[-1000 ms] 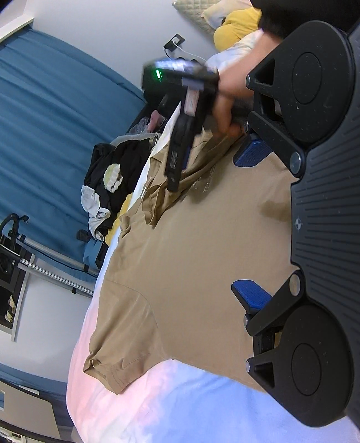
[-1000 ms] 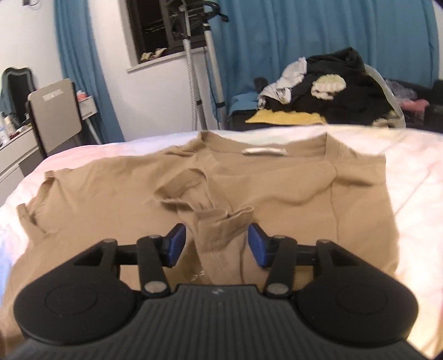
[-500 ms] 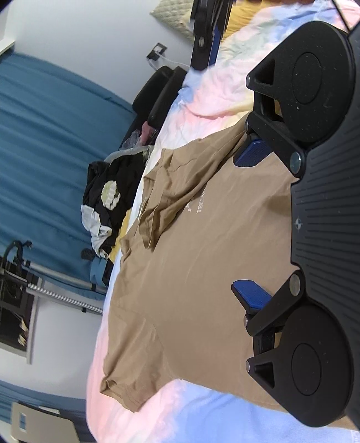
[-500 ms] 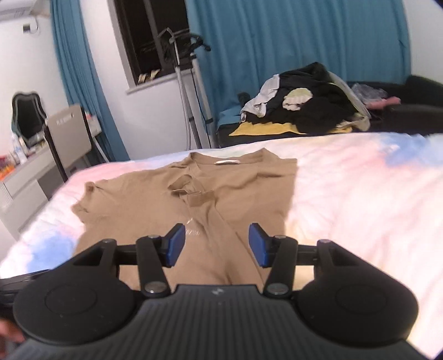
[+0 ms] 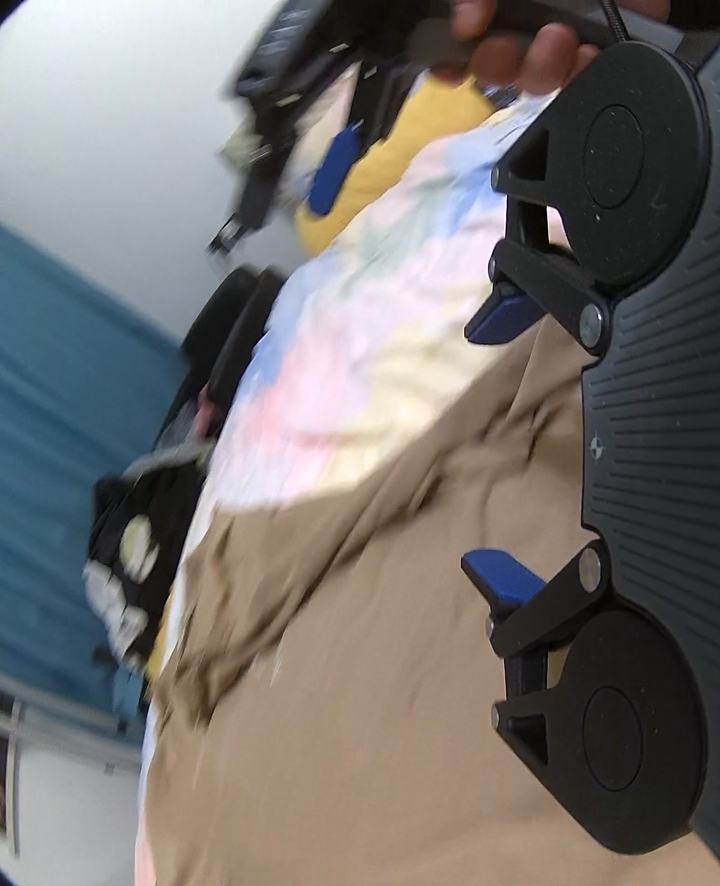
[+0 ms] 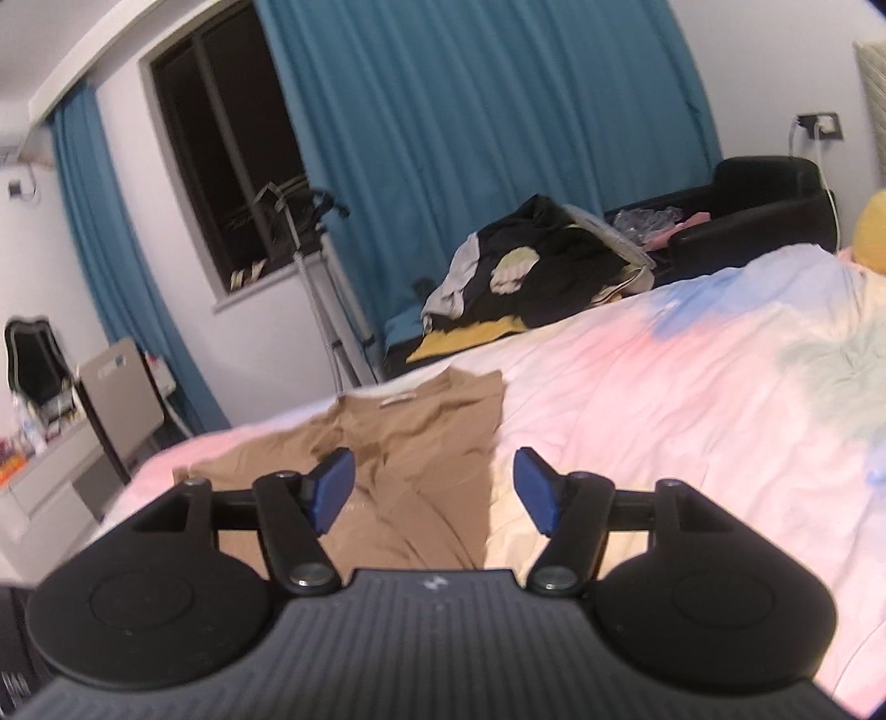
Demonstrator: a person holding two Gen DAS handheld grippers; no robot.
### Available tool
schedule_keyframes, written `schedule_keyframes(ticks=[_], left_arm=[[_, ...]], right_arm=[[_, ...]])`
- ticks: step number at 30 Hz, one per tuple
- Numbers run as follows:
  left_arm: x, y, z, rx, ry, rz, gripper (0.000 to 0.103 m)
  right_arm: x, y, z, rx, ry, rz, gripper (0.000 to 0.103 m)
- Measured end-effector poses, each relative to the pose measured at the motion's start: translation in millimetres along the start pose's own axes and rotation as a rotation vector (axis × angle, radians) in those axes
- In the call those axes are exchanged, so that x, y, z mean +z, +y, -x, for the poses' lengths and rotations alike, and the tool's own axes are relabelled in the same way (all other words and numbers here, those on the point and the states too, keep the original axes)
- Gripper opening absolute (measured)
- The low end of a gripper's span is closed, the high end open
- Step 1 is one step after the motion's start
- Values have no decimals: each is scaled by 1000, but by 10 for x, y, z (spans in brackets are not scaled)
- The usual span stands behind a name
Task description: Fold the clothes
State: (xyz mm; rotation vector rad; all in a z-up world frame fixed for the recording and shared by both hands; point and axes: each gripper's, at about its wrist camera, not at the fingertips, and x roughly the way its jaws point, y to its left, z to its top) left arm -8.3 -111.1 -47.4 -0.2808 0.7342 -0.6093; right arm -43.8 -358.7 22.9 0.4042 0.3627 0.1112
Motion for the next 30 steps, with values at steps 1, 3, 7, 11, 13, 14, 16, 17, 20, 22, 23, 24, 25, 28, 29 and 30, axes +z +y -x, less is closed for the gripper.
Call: schedule_keyframes(ticks=[1,3,7,11,13,14,16,17,20,22,23,24,25,28,29,30], left_arm=[[-18,-61,-83,-13,15,1,71],[-46,-143,-282,-32,46,28,66],[-102,-314,-643,-40,112,16,55],[-197,-378,-848,12,183,-32,1],[-186,-349,-758,-1,175,-27,1],[-165,-332,-683,-13,170,-24,1],[-102,-271,-485,-41,162,9,1],[-70,-223,-386,-47,159,29,1],[-30,0,-109,-50,157,102,1],[-72,203,39,-30,158,159,1],[-91,301,93,-12,160,185,1],[-119,400,130,13,161,202,1],[-158,498,147,42,162,218,1],[-239,706,119,112,180,257,1],[-249,739,106,127,182,264,2],[-244,738,113,130,182,261,2]], right_arm=[[6,-48,8,-6,-8,-10,69],[7,-158,-4,-24,-7,-37,69],[12,-366,-24,-39,-2,-92,69],[17,-497,-60,-55,11,-133,69],[22,-528,-58,-49,13,-152,69],[24,-533,-48,-44,12,-158,69],[28,-536,-26,-33,10,-167,69],[29,-529,-23,-28,10,-168,69],[24,-498,-36,-19,24,-163,69],[17,-480,-46,-9,38,-163,69],[13,-467,-52,-4,45,-161,69],[8,-452,-60,1,54,-157,69],[3,-431,-72,3,61,-151,69],[-14,-369,-109,7,84,-132,69],[-20,-353,-119,10,93,-128,69],[-31,-332,-129,11,102,-120,69]])
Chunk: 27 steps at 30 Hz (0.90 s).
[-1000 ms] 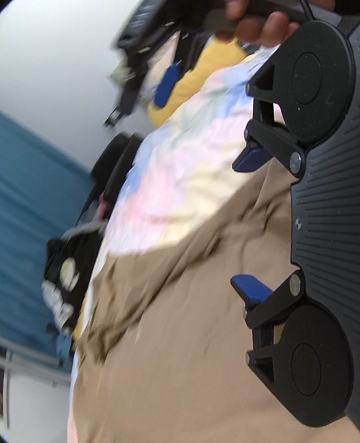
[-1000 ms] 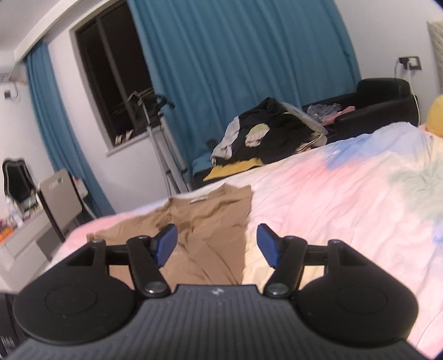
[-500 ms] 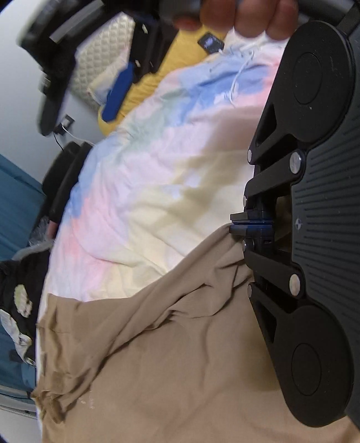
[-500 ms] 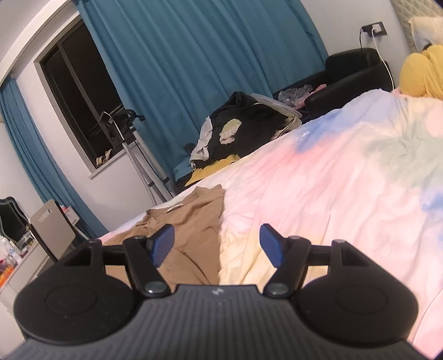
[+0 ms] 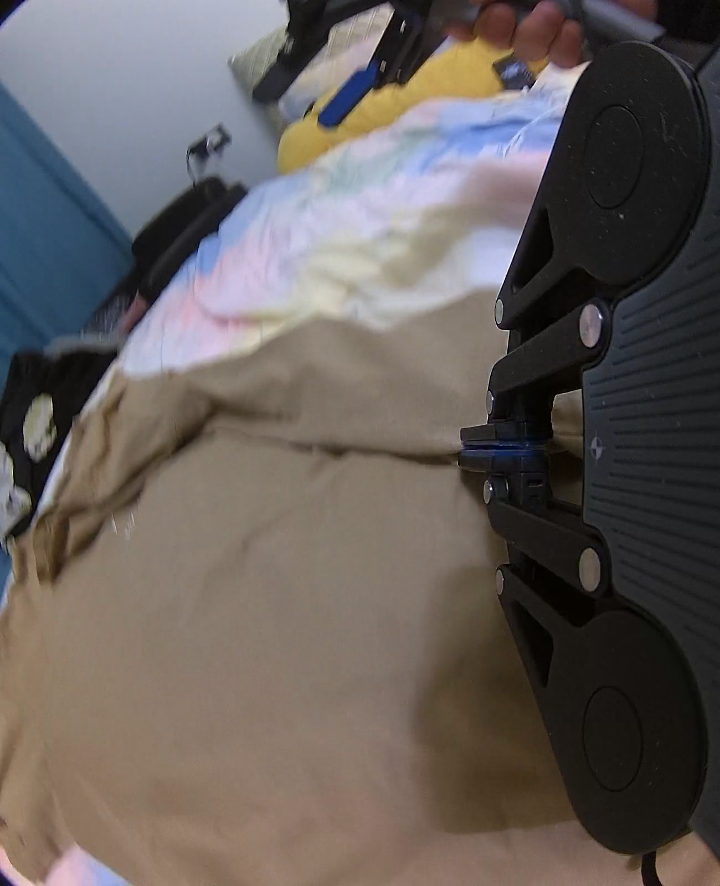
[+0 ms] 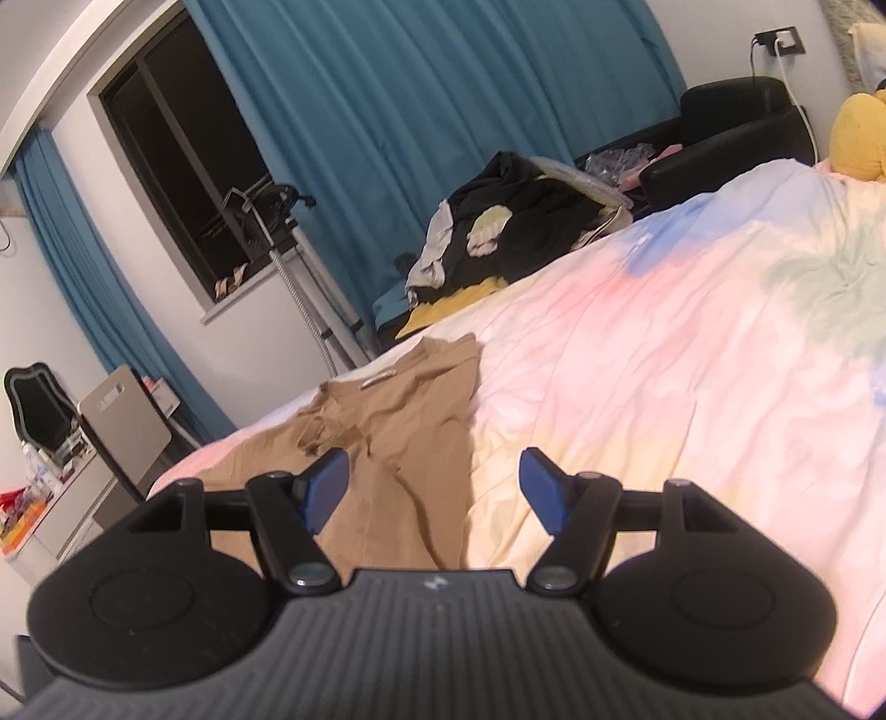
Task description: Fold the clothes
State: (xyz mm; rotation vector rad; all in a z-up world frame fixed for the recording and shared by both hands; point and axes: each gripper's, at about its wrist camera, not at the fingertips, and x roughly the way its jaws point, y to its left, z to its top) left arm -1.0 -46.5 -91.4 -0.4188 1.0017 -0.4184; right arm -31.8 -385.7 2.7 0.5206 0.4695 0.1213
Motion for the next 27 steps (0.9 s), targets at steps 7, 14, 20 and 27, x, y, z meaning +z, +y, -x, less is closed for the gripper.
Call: schedule_keyframes(ticks=[7,14,20,27], left_arm=[[-41,-48,97,-39,21,6,7],[-191,-156,74,-75,77,-44,45],[-258,-376,213,-98,65,-161,5],[-321,-179,301,-13,135,-77,4]], right_arm=[[-80,68,-100,-8,62,44,70],[-138,77,-218,-15,108,56,70],[-183,96,-270,-24,136,81,70],[-212,152,-284,-23,153,114,70]])
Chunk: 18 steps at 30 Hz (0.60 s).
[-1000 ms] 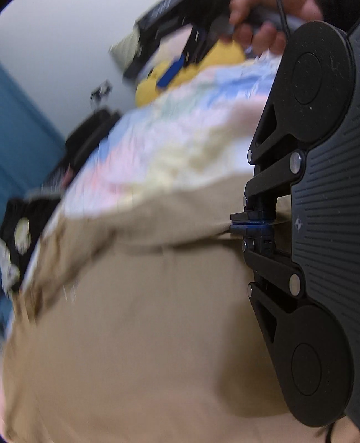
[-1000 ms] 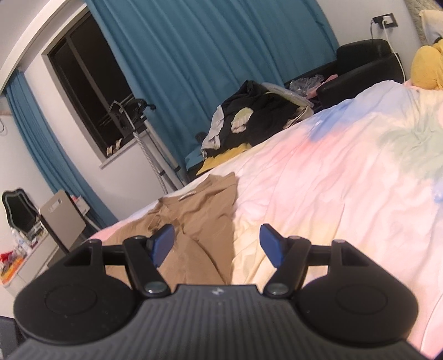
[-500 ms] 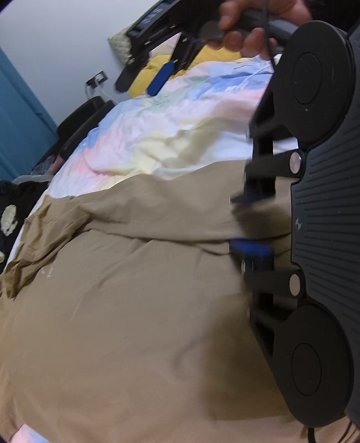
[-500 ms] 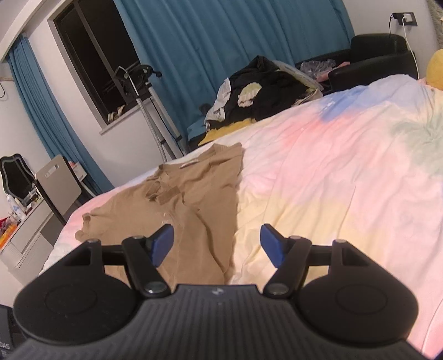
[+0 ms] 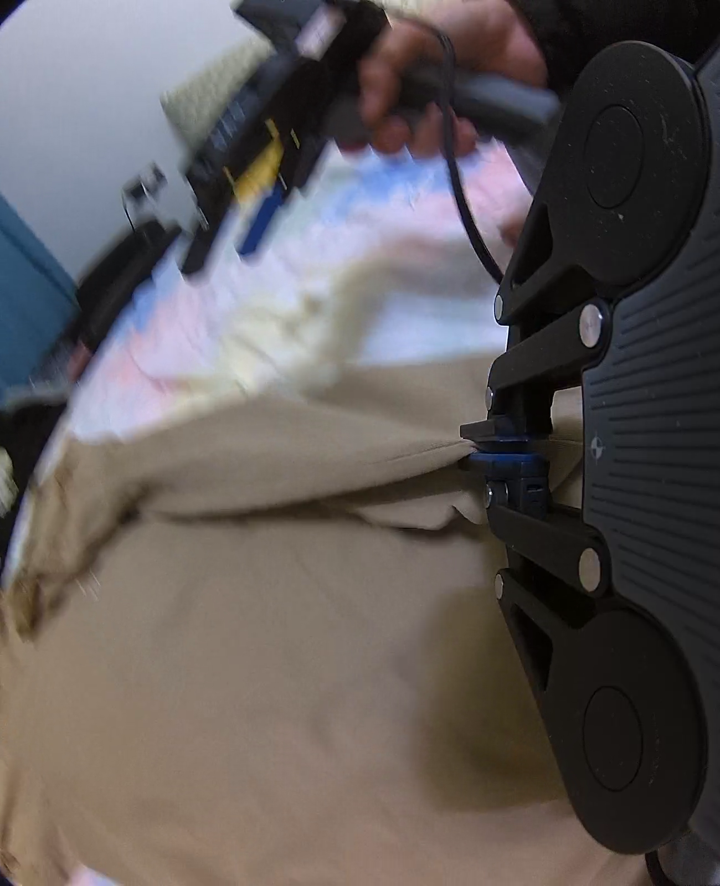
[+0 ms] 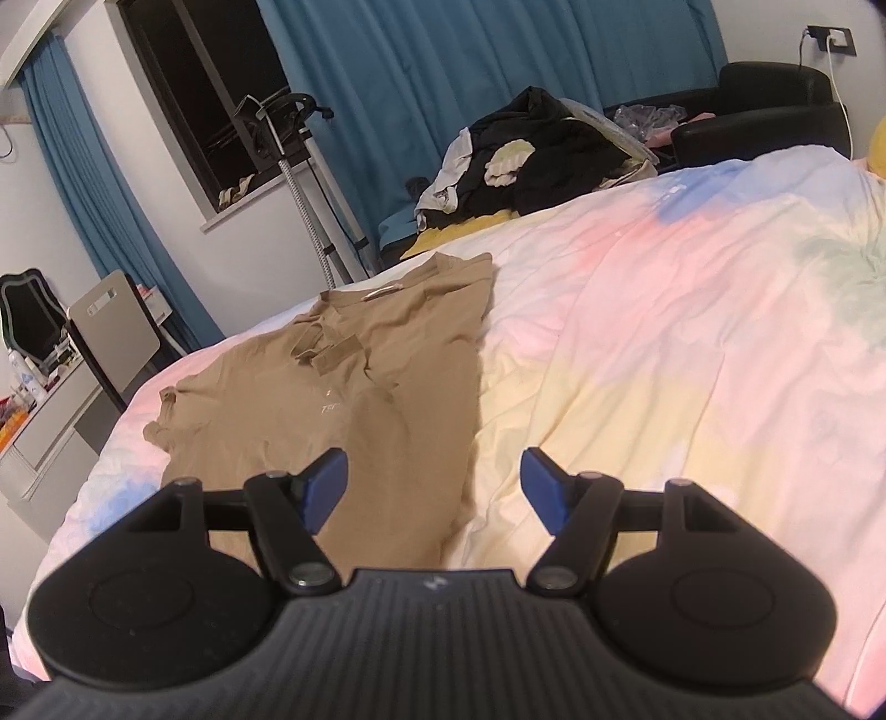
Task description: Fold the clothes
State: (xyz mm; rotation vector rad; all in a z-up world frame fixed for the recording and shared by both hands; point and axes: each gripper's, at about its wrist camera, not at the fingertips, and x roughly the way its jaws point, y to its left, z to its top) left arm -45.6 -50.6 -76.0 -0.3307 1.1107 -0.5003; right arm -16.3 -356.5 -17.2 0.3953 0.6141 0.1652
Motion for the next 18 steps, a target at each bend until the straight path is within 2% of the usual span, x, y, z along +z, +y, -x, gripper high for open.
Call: schedule_keyframes(ticks=[4,7,10,12,14,15,18], left_arm=[[-13,89,-120,33,25,26,5],[-3,50,-112,34,12,1,5],[22,23,-68,42,-11,-15,11],[47,6,-27,39,-35,-22,20],[75,-26,34,44,-66,-37,54],[92,-54,73,60,-91,-58,59],[162,-148,179,111,-165,-125,64]], right_arm=[[-20,46,-66,10,31,13,70],[-46,75,-90,11,49,28,70],[-60,109,-94,8,49,44,70],[-61,137,-96,15,43,52,70],[-66,183,-101,22,29,66,70],[-67,214,-101,24,18,76,70],[-61,308,-100,34,-15,105,70]])
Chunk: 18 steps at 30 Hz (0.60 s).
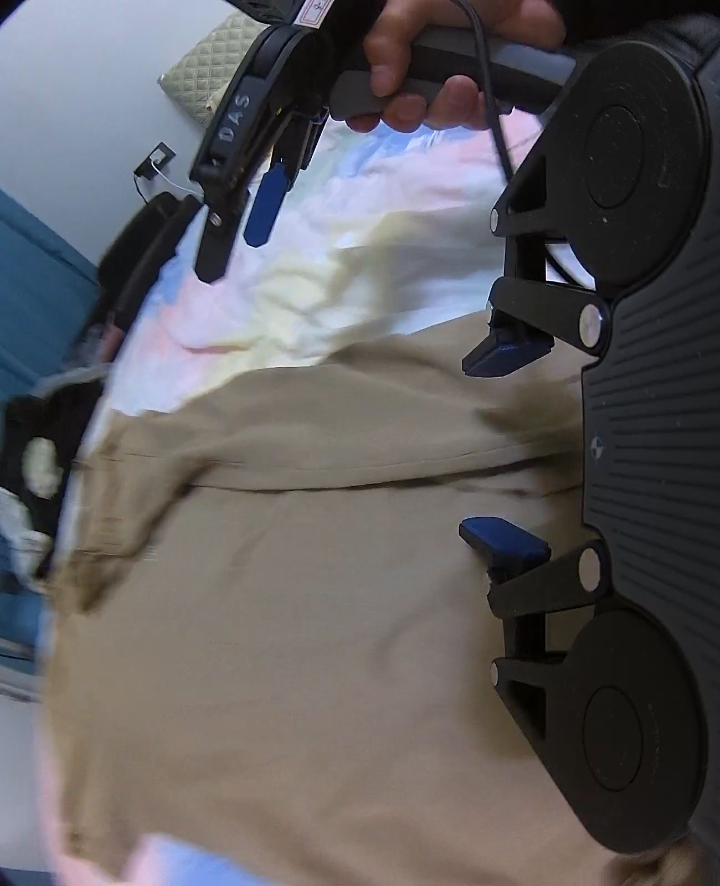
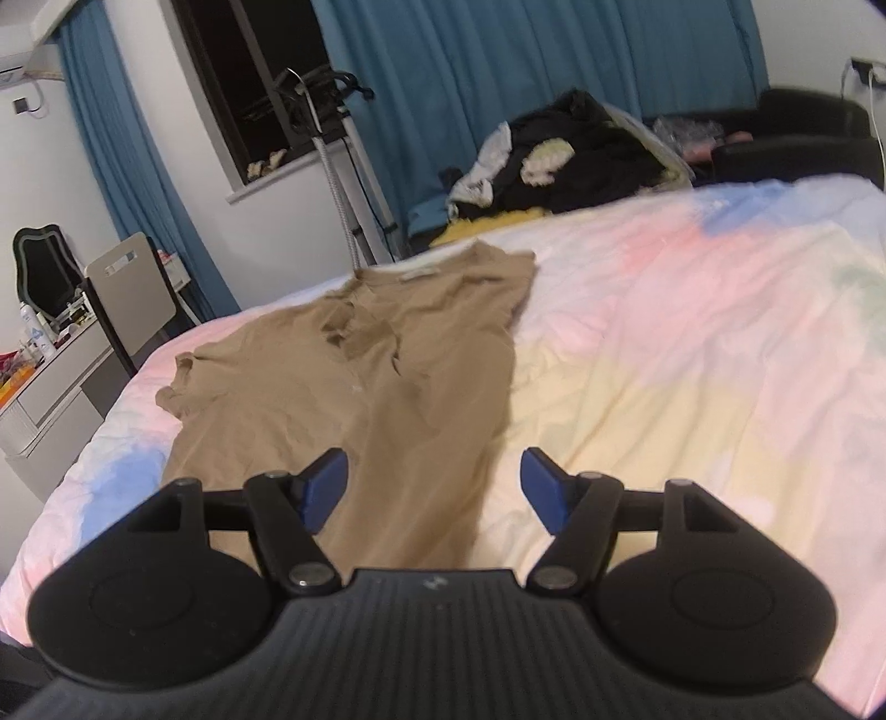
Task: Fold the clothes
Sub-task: 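Release the folded side with the left gripper and lift away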
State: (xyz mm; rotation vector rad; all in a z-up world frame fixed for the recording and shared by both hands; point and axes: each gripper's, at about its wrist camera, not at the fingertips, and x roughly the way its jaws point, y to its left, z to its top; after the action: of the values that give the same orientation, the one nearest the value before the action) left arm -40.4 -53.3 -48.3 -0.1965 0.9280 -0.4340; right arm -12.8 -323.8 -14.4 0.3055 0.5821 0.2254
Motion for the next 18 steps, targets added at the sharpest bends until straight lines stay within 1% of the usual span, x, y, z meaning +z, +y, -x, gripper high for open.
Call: schedule_keyframes(ticks=[2,5,9,13,15,18], left_arm=[[90,8,57,-3,-33,-9,81],[227,11,164,42,-112,-51,85],[469,92,257,122,-174,-95,89],[610,241,321,198,-303,-131,92],[611,336,310,218,-341,-114,92],[547,439,285,250,-367,-85,92]], right_arm=[[37,63,0,7,-22,18,70],[113,159,-17,9,-48,51,70],[269,259,-64,3,-92,64,70],[388,369,-192,19,-118,64,70],[335,434,-274,36,-121,76,70],[197,515,-386,49,-115,90,70]])
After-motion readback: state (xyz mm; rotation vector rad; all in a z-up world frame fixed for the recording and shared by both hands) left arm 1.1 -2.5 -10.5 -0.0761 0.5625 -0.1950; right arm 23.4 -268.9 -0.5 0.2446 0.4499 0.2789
